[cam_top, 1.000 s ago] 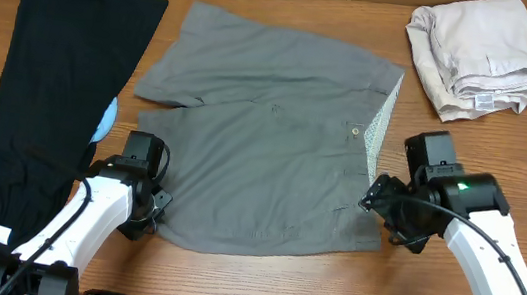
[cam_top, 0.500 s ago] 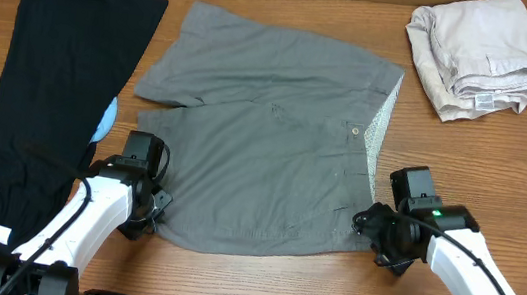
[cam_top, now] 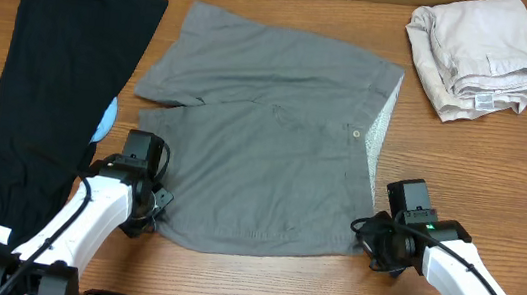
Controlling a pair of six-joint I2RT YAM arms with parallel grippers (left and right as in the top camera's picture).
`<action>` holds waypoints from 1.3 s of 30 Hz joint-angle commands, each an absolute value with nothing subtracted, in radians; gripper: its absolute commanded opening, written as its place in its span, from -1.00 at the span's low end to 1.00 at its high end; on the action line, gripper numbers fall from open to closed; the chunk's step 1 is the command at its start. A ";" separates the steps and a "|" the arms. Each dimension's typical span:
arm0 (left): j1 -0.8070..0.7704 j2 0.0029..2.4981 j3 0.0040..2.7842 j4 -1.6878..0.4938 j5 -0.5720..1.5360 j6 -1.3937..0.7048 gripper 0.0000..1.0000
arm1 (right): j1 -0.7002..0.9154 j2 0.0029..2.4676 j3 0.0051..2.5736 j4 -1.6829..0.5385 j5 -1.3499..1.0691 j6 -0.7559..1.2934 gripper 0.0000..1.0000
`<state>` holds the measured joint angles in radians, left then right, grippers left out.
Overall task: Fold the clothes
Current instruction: 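Grasp the bottom corners of the grey garment with both grippers, then lift the bottom edge and fold it up over the top half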
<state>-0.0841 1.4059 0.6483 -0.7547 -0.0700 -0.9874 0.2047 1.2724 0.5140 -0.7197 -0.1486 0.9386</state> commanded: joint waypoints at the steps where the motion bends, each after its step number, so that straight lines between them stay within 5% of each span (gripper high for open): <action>1: -0.079 1.404 0.768 -0.811 -0.040 -0.873 -0.92 | 0.209 1.263 0.527 -0.737 -0.162 0.934 -0.92; 20: -0.079 1.380 1.598 -1.457 -0.324 -0.729 -0.92 | 0.205 0.995 1.174 -1.401 -0.045 0.776 -0.92; 31: -0.079 1.264 1.658 -1.596 -0.324 -0.724 -0.92 | 0.206 0.993 1.343 -1.668 -0.053 0.757 -0.92; 39: -0.079 1.303 1.657 -1.523 -0.316 -0.725 -0.92 | 0.205 1.010 1.341 -1.649 0.054 0.793 -0.92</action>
